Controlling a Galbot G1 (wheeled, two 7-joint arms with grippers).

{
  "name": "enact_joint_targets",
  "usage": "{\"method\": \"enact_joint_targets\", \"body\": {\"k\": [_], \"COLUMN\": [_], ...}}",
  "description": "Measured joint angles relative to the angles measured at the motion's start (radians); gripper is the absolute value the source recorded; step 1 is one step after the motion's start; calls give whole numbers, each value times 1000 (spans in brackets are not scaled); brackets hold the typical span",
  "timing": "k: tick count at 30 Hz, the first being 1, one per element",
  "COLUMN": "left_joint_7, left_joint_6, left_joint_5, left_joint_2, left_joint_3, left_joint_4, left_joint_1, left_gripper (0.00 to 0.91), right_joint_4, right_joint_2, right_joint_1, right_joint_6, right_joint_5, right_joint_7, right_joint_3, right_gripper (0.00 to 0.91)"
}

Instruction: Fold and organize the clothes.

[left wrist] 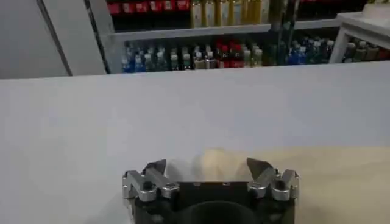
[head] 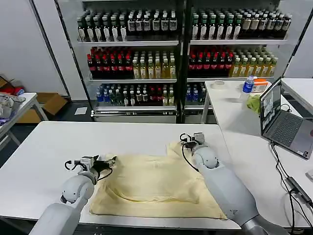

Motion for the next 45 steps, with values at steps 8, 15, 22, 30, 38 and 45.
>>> {"method": "enact_joint_targets", "body": {"k": [8, 15, 22, 30, 38, 45], "left_joint_7": [9, 19, 27, 33, 42, 48], "left_joint_6": [-3, -6, -10, -19, -24, -23], "left_joint_5": [-1, -5, -16, -39, -77, -92], "left_joint_2": [-9, -7, 4, 23, 54, 61], "left_joint_3": [5, 1, -9, -32, -77, -124], "left_joint_4": [9, 6, -6, -46, -121, -199], "left_joint_1": [-3, 3, 16, 41, 82, 133], "left_gripper": [10, 10, 10, 10, 10, 10], "right_joint_4": [-3, 9, 37, 111, 263, 422], "right_joint_2": [0, -6, -19, -39, -83, -129], "right_joint_1": [-5, -17, -36, -71, -134, -209], "right_joint_6": [2, 6, 19, 56, 69, 64], "right_joint_5": [0, 1, 2, -2, 6, 10], "right_joint_7": [-8, -22, -35, -35, -32, -27], "right_joint_3": [0, 9, 19, 42, 83, 125], "right_gripper": [0, 0, 0, 0, 0, 0]}}
